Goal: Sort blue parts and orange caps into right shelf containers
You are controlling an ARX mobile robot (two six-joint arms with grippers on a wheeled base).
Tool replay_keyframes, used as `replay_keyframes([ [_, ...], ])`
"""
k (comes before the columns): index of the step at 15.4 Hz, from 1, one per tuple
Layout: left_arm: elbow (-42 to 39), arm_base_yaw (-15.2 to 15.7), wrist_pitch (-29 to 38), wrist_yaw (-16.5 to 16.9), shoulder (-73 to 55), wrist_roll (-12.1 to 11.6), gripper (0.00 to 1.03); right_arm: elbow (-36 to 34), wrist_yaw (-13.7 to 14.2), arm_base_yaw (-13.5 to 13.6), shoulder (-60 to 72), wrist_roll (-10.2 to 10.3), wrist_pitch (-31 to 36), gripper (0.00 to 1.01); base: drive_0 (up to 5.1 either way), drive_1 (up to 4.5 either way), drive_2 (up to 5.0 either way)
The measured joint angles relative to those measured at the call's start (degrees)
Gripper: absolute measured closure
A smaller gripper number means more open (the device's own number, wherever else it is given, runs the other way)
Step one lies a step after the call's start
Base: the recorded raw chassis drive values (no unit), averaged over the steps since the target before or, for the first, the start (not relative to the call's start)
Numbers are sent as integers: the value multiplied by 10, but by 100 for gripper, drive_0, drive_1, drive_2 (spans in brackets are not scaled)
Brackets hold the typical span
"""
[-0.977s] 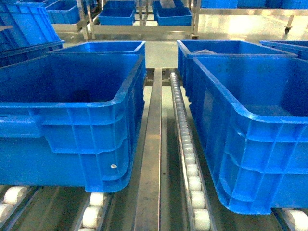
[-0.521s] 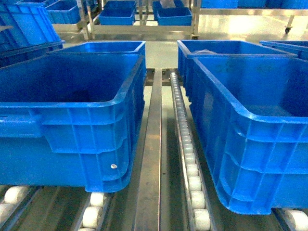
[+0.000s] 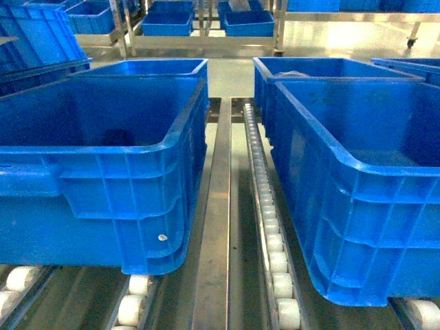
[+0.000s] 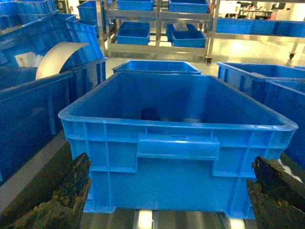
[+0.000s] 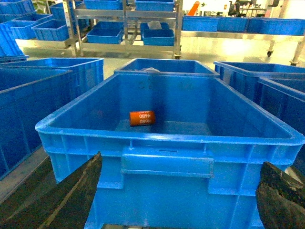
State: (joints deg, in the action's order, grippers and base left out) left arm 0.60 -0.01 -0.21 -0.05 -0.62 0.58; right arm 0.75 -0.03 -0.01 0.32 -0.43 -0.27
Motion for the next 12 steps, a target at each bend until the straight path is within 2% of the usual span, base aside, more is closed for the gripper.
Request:
replay_keyframes([
  [12,0,0,0,0,0,0,5,0,0,0,0,0,0,3,0,0,0],
])
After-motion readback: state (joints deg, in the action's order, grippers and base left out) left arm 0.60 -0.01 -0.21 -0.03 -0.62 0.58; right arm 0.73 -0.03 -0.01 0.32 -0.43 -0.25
